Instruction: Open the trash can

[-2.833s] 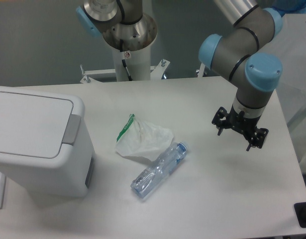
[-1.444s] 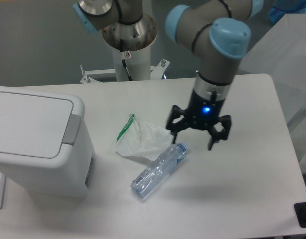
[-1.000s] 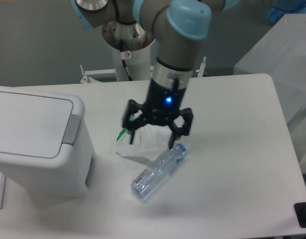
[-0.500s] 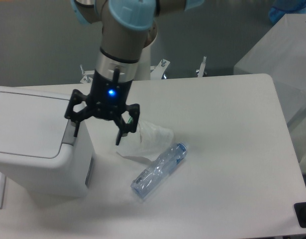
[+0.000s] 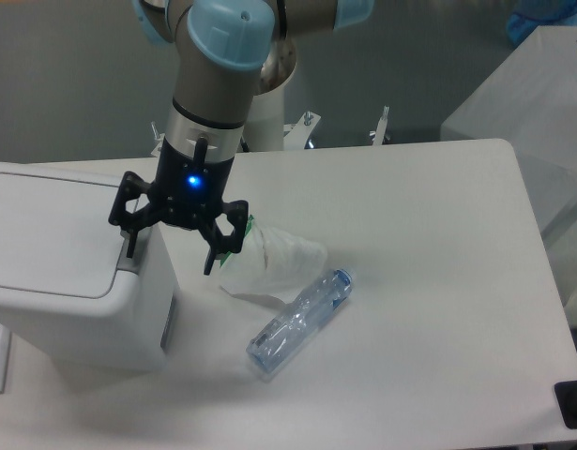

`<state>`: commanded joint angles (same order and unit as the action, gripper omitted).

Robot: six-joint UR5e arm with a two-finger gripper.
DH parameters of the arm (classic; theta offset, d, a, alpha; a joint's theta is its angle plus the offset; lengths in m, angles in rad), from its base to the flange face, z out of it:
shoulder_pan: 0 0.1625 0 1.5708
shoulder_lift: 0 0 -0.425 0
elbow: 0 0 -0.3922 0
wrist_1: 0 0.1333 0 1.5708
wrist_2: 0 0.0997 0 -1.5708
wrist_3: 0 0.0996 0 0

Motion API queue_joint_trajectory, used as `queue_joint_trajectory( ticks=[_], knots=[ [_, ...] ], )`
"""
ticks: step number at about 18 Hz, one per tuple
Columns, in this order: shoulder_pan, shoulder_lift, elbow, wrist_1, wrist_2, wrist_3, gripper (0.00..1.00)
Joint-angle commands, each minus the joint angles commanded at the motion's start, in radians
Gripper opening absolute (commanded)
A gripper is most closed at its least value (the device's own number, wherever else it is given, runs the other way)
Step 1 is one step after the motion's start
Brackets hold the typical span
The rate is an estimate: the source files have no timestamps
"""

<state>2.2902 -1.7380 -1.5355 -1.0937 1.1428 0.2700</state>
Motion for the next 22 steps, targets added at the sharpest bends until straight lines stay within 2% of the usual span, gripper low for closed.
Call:
queue_joint_trajectory(
  ticks=[7, 22],
  knots=[
    [0.002, 0.009, -0.021, 0.0, 0.003, 0.015, 1.0],
    [0.002, 0.008, -0.02, -0.003, 0.003, 0.009, 1.0]
  ],
)
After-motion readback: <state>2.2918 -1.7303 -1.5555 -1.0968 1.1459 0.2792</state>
